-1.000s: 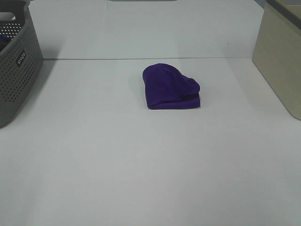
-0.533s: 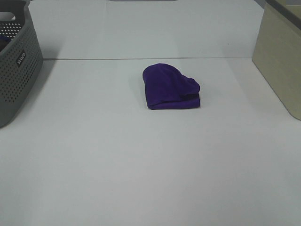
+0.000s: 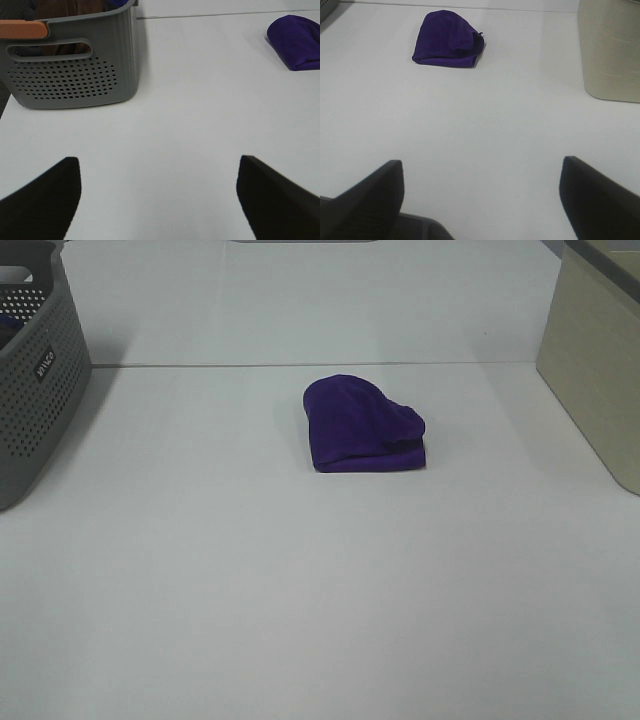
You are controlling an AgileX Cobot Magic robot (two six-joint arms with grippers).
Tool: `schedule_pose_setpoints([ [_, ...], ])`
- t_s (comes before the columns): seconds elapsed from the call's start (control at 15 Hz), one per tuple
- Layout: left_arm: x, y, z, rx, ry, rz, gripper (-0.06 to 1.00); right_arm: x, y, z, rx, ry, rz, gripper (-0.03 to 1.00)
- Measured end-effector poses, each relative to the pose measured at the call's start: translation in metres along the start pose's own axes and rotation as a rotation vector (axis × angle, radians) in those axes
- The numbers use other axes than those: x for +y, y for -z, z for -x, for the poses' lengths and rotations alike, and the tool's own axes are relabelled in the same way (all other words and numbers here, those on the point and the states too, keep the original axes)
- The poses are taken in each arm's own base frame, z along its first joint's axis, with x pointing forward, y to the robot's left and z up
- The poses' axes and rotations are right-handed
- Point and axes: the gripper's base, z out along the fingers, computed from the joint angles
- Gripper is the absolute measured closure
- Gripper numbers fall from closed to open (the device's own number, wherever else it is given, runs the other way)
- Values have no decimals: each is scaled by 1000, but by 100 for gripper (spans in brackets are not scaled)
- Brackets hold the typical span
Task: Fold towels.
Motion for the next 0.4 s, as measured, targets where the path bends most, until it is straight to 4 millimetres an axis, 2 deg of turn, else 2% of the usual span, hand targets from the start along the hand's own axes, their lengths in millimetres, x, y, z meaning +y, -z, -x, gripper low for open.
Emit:
schedule_pose_setpoints([
  [0.4,0,0,0,0,0,0,16,0,0,0,0,0,0,14],
])
